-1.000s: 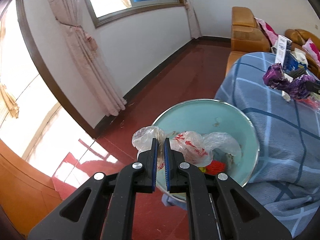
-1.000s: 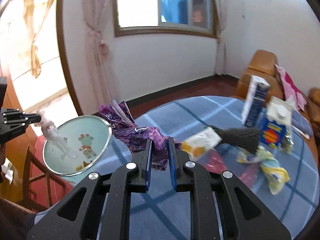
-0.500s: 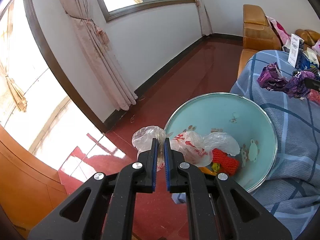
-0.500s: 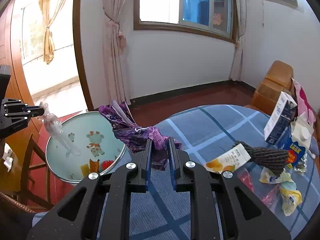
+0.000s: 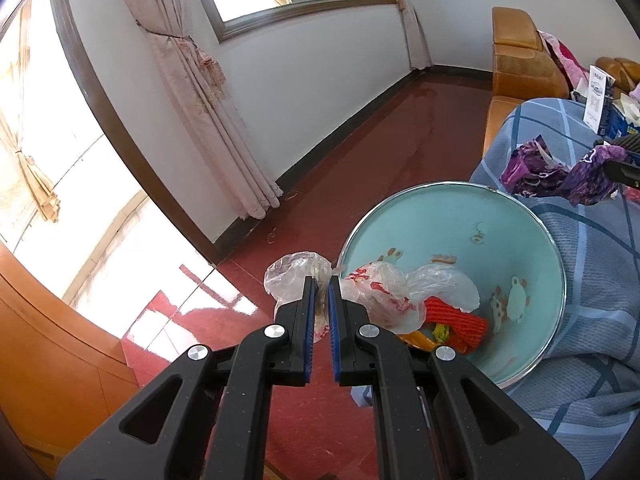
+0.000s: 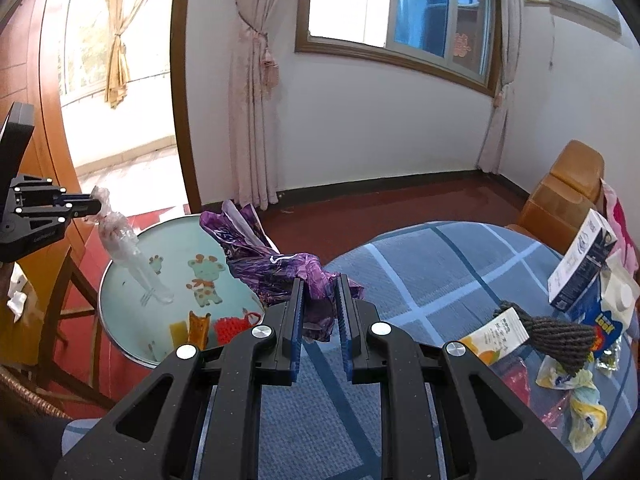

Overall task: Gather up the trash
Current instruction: 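Open both grippers to drop the bags into the bin, then grasp the white fruit jelly pouch with the left gripper while the right moves to the table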

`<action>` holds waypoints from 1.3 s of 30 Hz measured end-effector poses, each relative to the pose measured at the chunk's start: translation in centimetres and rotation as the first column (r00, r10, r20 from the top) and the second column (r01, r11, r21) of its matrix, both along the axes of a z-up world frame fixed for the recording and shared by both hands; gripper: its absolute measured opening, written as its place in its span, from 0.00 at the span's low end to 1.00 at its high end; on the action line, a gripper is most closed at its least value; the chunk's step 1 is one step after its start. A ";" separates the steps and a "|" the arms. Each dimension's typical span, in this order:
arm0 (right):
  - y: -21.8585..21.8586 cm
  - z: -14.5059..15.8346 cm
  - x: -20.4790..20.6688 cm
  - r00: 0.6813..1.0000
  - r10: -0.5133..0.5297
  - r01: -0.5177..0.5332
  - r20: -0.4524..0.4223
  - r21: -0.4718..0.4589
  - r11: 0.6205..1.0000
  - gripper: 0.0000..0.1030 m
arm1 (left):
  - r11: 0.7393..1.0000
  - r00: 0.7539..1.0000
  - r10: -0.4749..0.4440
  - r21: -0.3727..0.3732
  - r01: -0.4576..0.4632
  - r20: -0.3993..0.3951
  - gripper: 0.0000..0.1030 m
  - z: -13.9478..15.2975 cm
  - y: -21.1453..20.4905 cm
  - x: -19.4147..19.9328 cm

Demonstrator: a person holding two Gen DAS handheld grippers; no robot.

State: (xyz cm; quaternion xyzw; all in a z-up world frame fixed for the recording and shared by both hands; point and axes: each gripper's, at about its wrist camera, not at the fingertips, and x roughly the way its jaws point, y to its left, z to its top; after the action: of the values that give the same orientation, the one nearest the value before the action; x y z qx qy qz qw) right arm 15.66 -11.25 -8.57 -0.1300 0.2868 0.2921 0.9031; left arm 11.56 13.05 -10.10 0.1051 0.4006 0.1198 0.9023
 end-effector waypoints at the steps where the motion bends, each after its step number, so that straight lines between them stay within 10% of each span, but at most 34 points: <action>1: 0.2 0.0 0.0 1.000 0.004 -0.004 0.002 -0.004 1.000 0.16 | 1.000 1.000 0.000 0.000 0.000 -0.001 0.06 -0.1 0.0 0.0; 22: 2.5 -0.3 -0.8 0.996 0.084 -0.084 0.005 -0.032 0.996 0.21 | 1.000 1.000 -0.015 -0.007 0.015 -0.010 0.11 -0.3 -0.3 -0.1; 25: 2.9 -0.4 -1.0 0.996 0.093 -0.093 0.005 -0.032 0.995 0.40 | 1.000 1.000 -0.020 -0.011 0.020 -0.005 0.33 -0.3 -0.5 -0.2; 39: 2.3 -0.5 -1.2 0.997 0.078 -0.079 -0.010 -0.024 0.997 0.47 | 1.000 1.000 -0.007 -0.003 0.007 0.008 0.51 -0.2 -0.6 -0.2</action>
State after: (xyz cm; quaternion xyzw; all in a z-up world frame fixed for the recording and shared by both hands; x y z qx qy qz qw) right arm 14.51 -9.00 -9.05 -0.1508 0.2893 0.3245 0.8879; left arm 11.33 12.41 -10.30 0.1046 0.3970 0.1162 0.9044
